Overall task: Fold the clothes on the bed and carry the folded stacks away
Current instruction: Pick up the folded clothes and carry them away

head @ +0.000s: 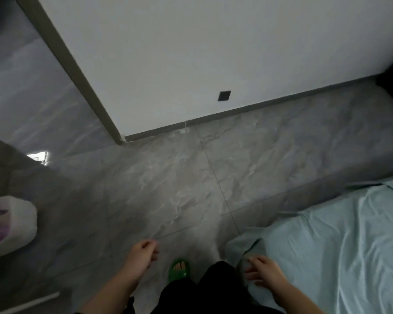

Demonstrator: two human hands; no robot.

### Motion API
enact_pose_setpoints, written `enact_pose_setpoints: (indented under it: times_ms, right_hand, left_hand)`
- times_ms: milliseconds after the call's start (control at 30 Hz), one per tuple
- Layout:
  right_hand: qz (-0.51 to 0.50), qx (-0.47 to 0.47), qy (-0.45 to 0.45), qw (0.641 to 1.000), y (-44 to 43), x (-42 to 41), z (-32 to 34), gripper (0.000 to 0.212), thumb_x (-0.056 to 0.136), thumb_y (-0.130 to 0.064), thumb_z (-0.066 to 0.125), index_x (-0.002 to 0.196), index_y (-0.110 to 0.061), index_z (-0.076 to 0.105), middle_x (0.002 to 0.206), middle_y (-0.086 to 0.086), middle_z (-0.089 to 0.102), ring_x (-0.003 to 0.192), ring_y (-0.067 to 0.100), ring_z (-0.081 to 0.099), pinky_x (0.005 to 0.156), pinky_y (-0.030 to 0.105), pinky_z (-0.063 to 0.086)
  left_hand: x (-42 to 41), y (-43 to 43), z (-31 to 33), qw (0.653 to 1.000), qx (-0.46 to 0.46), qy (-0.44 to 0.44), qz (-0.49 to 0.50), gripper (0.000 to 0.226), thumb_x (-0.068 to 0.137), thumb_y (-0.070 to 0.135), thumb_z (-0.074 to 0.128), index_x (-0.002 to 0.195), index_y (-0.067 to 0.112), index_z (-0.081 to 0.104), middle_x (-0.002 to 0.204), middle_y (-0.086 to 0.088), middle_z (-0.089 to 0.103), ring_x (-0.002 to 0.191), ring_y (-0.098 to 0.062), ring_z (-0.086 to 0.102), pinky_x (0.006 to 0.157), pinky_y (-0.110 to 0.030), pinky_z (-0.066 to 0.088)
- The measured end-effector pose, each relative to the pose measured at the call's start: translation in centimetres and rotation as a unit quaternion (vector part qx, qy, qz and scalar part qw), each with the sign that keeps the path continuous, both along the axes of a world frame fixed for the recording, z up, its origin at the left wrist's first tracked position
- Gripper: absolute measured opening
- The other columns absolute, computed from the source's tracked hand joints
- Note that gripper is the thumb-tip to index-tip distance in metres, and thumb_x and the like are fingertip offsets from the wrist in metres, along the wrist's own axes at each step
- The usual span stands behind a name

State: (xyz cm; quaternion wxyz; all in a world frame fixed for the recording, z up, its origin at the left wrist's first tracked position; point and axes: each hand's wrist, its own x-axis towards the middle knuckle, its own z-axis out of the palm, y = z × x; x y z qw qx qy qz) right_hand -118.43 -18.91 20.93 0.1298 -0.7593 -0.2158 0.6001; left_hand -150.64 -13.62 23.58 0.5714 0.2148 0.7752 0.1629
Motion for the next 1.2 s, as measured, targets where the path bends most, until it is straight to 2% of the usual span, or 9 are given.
enact_pose_setpoints:
  times_ms: [133,267,433,567,667,767,833,1000,1200]
  right_hand:
    - [-0.073,-0.038,-0.023,0.996,2.6,3.3,-0.9,0.017,0.097,-0.018,0.05,0.089,-0.007,0.06,0.08,0.014,0.067,0.065,0.024,0.061,0.058,0.025,0.039]
    - [-0.124,-0.069,-0.029,0.99,7.4,7.1,-2.1,0.018,0.098,-0.019,0.05,0.089,-0.006,0.058,0.078,0.013,0.066,0.058,0.022,0.059,0.057,0.023,0.037]
    - [-0.168,-0.055,-0.014,0.984,16.3,11.6,-2.2,0.02,0.098,-0.013,0.049,0.082,-0.005,0.057,0.067,0.011,0.059,0.051,0.019,0.052,0.05,0.022,0.035]
    - [-0.208,-0.006,-0.016,0.978,24.6,15.5,-1.6,0.021,0.098,-0.008,0.049,0.08,0.0,0.056,0.064,0.015,0.057,0.052,0.025,0.053,0.053,0.031,0.041]
    - [-0.261,0.024,-0.001,0.965,30.9,18.6,-0.9,0.019,0.098,-0.014,0.05,0.085,-0.002,0.057,0.068,0.012,0.06,0.05,0.021,0.055,0.046,0.024,0.038]
    - [-0.317,0.052,0.003,0.947,36.9,22.2,0.0,0.013,0.096,-0.019,0.052,0.093,-0.009,0.061,0.08,0.011,0.067,0.061,0.021,0.061,0.05,0.024,0.04]
    - [-0.338,0.059,0.005,0.939,40.5,24.4,0.0,0.012,0.096,-0.021,0.053,0.096,-0.012,0.061,0.085,0.011,0.069,0.066,0.021,0.063,0.055,0.025,0.043]
    - [-0.38,0.053,-0.019,0.923,46.8,29.5,0.6,0.013,0.096,-0.022,0.052,0.093,-0.013,0.061,0.085,0.009,0.069,0.065,0.018,0.063,0.056,0.023,0.044]
    - [-0.473,0.01,-0.039,0.88,48.0,33.6,1.0,0.015,0.096,-0.017,0.053,0.095,-0.005,0.061,0.077,0.012,0.068,0.06,0.022,0.062,0.058,0.029,0.045]
  left_hand:
    - [3.8,10.3,-0.4,0.998,0.05,-0.019,-0.045,0.016,0.097,0.005,0.052,0.085,0.006,0.062,0.075,-0.01,0.064,0.063,-0.019,0.055,0.043,-0.017,0.041]
    - [8.5,20.0,-0.6,0.992,0.058,-0.019,-0.108,0.018,0.097,0.009,0.052,0.081,0.013,0.061,0.076,-0.007,0.066,0.064,-0.018,0.058,0.055,-0.023,0.034]
    - [14.4,29.4,-0.6,0.985,0.045,-0.003,-0.165,0.02,0.097,0.007,0.052,0.079,0.014,0.06,0.072,-0.007,0.064,0.06,-0.018,0.057,0.05,-0.02,0.029]
    - [19.3,36.3,-0.1,0.977,0.042,-0.002,-0.211,0.019,0.098,0.01,0.051,0.082,0.014,0.061,0.072,-0.005,0.066,0.048,-0.01,0.06,0.047,-0.019,0.031]
    - [23.3,42.2,0.1,0.969,0.042,-0.01,-0.243,0.015,0.097,0.012,0.053,0.087,0.011,0.064,0.078,-0.009,0.068,0.059,-0.018,0.061,0.052,-0.021,0.033]
    - [27.5,48.8,0.2,0.96,0.048,-0.008,-0.277,0.014,0.097,0.015,0.053,0.091,0.011,0.064,0.085,-0.011,0.069,0.072,-0.024,0.062,0.059,-0.025,0.036]
    - [30.5,53.6,0.0,0.952,0.043,-0.014,-0.303,0.014,0.098,0.014,0.052,0.091,0.01,0.063,0.084,-0.011,0.068,0.069,-0.023,0.059,0.058,-0.025,0.034]
    - [39.1,65.4,0.2,0.916,0.033,-0.019,-0.399,0.014,0.099,0.013,0.05,0.092,0.006,0.061,0.087,-0.015,0.064,0.068,-0.024,0.056,0.058,-0.026,0.032]
    - [51.0,74.8,1.3,0.826,0.019,-0.026,-0.563,0.014,0.099,0.009,0.05,0.098,0.0,0.06,0.081,-0.015,0.062,0.062,-0.022,0.052,0.057,-0.024,0.027]
